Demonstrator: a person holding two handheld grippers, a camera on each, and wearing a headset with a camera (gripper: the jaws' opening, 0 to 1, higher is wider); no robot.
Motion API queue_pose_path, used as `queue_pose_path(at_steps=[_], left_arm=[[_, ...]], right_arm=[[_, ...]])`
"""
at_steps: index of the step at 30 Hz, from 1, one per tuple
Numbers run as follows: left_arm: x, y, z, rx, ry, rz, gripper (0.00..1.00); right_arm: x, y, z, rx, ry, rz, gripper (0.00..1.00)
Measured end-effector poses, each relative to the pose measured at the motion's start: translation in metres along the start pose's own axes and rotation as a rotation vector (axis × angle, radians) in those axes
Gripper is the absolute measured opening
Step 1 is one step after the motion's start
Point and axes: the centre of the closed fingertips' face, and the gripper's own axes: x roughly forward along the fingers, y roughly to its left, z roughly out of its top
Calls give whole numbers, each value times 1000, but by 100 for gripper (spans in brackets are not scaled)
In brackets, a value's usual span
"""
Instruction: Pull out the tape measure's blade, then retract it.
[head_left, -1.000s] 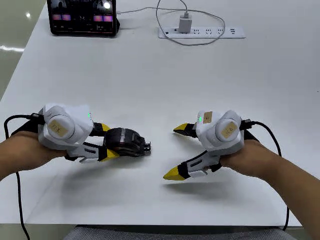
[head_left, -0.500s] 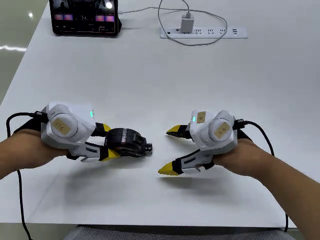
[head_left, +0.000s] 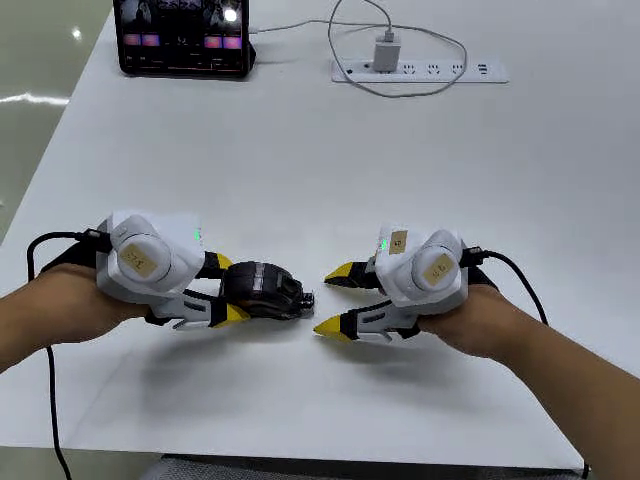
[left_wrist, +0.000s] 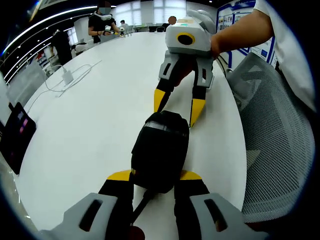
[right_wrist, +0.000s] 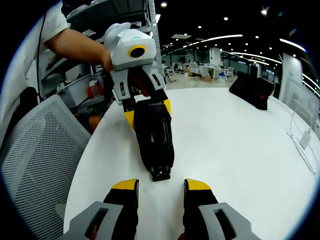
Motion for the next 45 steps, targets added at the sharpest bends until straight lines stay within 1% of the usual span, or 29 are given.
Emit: queue_pose_path(at_steps=[7,9,12,17,24,26,34,45], left_arm=[[-1,0,0,-4,1,-2,26],[-1,0,0,-4,0,-2,26],[-1,0,1,-2,0,-3,26],[-1,0,0,-2,-1,-2,26],[-1,0,0,2,4,-4,26],[0,0,0,7,10,-6,26],[0,0,0,16,13,-3,25],[-1,-1,0,22,17,-3,25]], right_arm=[[6,-3,3,-20,-11,-6,26],[7,-4,4,-31,-13,-6,23],[9,-5,3,-39,-13,-9,22],[11,-4,5,-39,-21,-2,18],[15,0,5,-66,-22,13,12],[15,0,6,-81,-22,12,12],[15,1,6,-73,-21,16,11],[14,1,5,-88,-14,24,10]])
